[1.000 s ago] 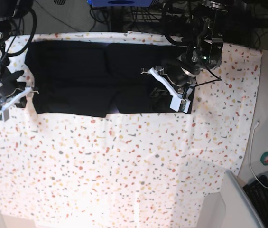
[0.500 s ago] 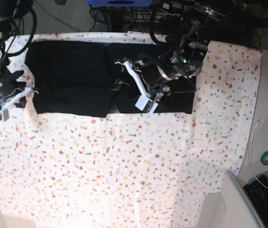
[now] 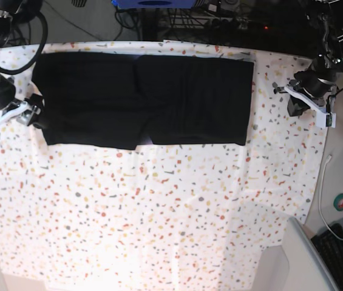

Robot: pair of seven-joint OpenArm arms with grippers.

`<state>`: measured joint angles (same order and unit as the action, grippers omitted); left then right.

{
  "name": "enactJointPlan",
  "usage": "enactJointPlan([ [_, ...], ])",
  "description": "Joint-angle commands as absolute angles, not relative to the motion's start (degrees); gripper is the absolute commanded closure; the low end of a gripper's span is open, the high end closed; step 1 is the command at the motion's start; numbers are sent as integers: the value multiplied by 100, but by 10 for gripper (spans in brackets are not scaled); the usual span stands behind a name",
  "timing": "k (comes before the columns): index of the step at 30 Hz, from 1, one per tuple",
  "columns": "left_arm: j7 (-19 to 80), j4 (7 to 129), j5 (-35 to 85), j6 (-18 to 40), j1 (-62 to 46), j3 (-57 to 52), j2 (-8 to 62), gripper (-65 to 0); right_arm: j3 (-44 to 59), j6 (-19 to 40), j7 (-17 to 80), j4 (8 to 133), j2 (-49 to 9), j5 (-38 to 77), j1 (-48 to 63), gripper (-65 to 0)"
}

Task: Layout the t-shirt on the table in an organized manner, then fold the t-shirt properly
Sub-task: 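Grasp the folded strip's end with the left gripper and fold it inward, then grasp both ends of the folded strip with both grippers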

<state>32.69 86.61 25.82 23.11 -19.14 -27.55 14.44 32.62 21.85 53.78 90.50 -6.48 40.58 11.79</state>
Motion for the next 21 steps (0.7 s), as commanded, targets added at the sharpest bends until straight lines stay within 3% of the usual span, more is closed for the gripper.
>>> enactJointPlan([
  [1,3178,8585,2633,2527,-1903,-2914,1552,0,3266,2334,5349,9138,-787,4215,1086,-459],
  [5,3169,8330,2624,2976,-1895,-3143,1543,0,3266,2422,5622,9068,-866,4215,1086,-459],
  [8,3160,8321,2624,2976,-1912,-3116,1516,0,3231,2440,5921,9051,-875,4180,1086,-459],
  [15,3160,8330,2624,2976,-1851,-3108,1393,0,2360,2440,5569,8154,-998,3169,725,-461],
  [21,3160,8295,2624,2985,-1868,-3108,1393,0,2273,2457,5455,7257,-1226,3187,365,-461],
])
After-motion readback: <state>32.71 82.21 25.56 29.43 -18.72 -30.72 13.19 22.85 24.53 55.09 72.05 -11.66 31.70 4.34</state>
